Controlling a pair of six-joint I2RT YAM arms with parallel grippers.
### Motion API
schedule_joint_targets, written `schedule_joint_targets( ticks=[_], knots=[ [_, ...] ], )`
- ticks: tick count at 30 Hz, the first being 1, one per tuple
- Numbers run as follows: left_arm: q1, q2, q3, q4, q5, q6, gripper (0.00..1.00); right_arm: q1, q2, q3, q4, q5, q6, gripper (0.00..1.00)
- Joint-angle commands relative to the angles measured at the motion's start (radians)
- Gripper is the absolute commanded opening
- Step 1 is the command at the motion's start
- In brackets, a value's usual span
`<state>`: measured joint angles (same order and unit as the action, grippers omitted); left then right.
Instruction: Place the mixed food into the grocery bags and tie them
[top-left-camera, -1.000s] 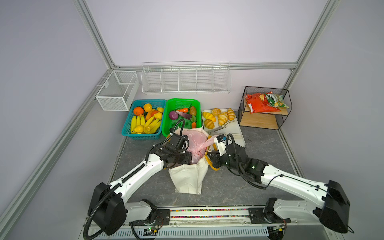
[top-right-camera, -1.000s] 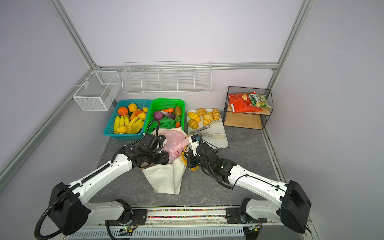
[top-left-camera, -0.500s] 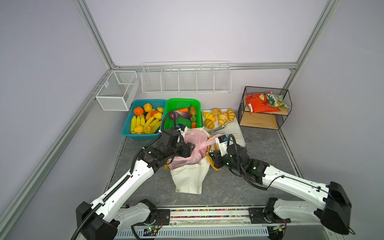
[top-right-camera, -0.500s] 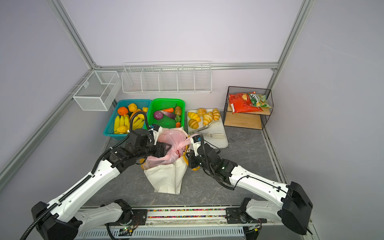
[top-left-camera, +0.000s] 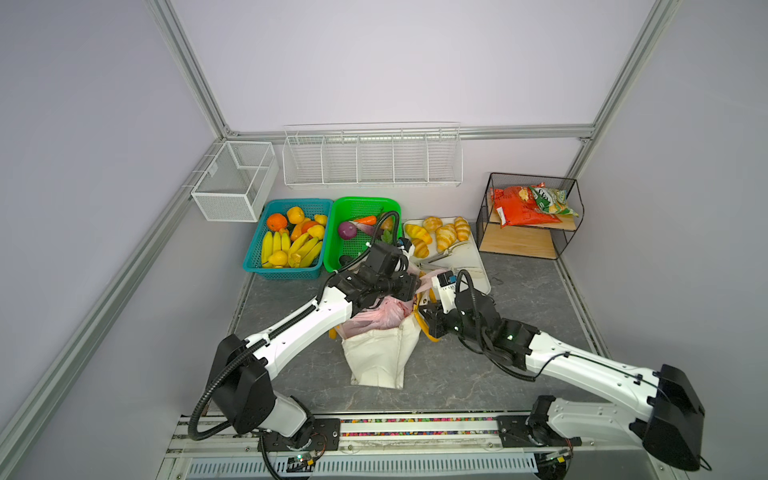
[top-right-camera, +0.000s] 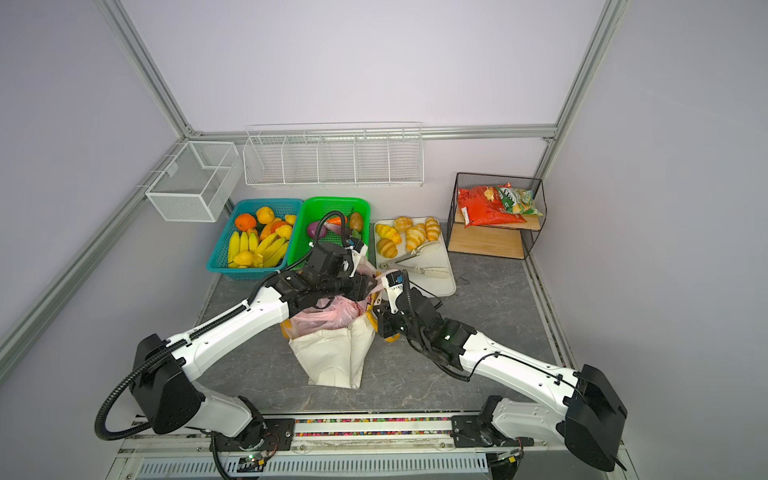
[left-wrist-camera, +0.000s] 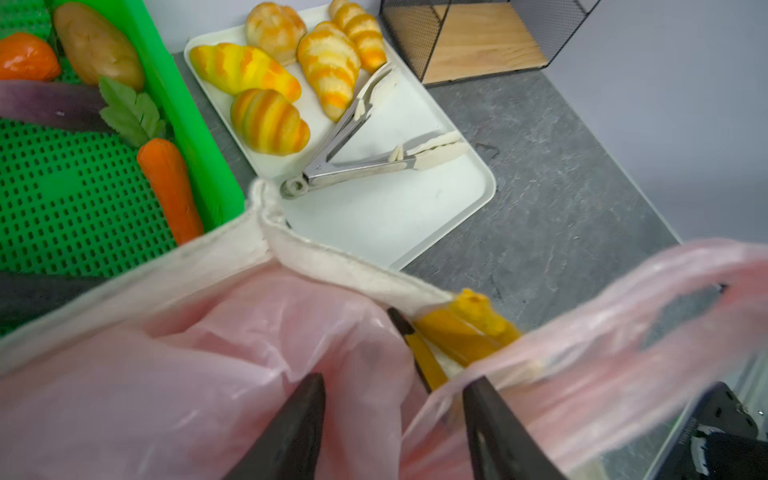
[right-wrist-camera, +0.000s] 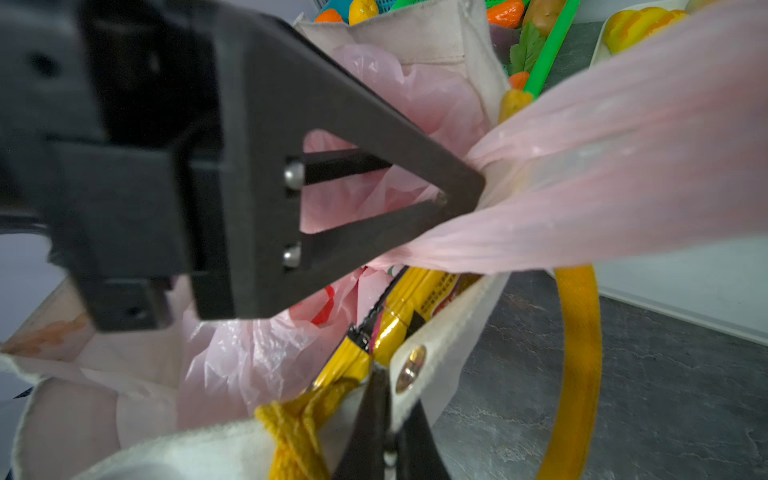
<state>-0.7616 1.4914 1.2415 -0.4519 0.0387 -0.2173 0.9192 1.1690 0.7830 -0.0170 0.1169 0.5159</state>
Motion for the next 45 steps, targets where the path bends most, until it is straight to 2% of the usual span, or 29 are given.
schedule_joint_targets(
  ticks=[1, 5, 9, 16, 19, 26, 30, 35, 38, 42, 45],
  knots=[
    [-0.004, -0.027, -0.038, -0.033, -0.141, -0.023, 0.51, -0.014, -0.025, -0.027, 0.010, 0.043, -0.007, 0.07],
    [-0.002, -0.036, -0.099, -0.073, -0.262, -0.031, 0.49, -0.017, -0.022, -0.030, 0.018, 0.040, -0.004, 0.07],
    [-0.002, -0.009, -0.142, -0.106, -0.315, -0.030, 0.49, -0.017, -0.019, -0.035, 0.028, 0.039, 0.001, 0.07],
    [-0.004, 0.058, -0.150, -0.124, -0.269, -0.034, 0.49, -0.018, -0.008, -0.026, 0.031, 0.035, 0.003, 0.07],
    [-0.004, 0.022, -0.126, -0.106, -0.233, -0.029, 0.49, -0.017, -0.008, -0.017, 0.022, 0.038, -0.002, 0.07],
    [-0.004, -0.141, -0.105, -0.025, -0.159, -0.022, 0.61, -0.019, -0.021, -0.003, -0.007, 0.052, -0.028, 0.08],
    [-0.002, -0.280, -0.169, 0.049, -0.211, -0.027, 0.65, -0.023, -0.041, 0.014, -0.039, 0.071, -0.051, 0.17],
    [0.025, -0.466, -0.227, 0.045, -0.299, -0.042, 0.68, -0.025, -0.078, 0.045, -0.095, 0.100, -0.083, 0.39],
    [0.087, -0.559, -0.253, 0.012, -0.282, -0.075, 0.68, -0.027, -0.115, 0.063, -0.134, 0.128, -0.109, 0.55],
    [0.176, -0.664, -0.288, -0.047, -0.329, -0.115, 0.70, -0.030, -0.166, 0.088, -0.194, 0.190, -0.169, 0.67],
    [0.258, -0.731, -0.326, -0.061, -0.301, -0.147, 0.73, -0.038, -0.201, 0.117, -0.249, 0.256, -0.233, 0.76]
  ],
)
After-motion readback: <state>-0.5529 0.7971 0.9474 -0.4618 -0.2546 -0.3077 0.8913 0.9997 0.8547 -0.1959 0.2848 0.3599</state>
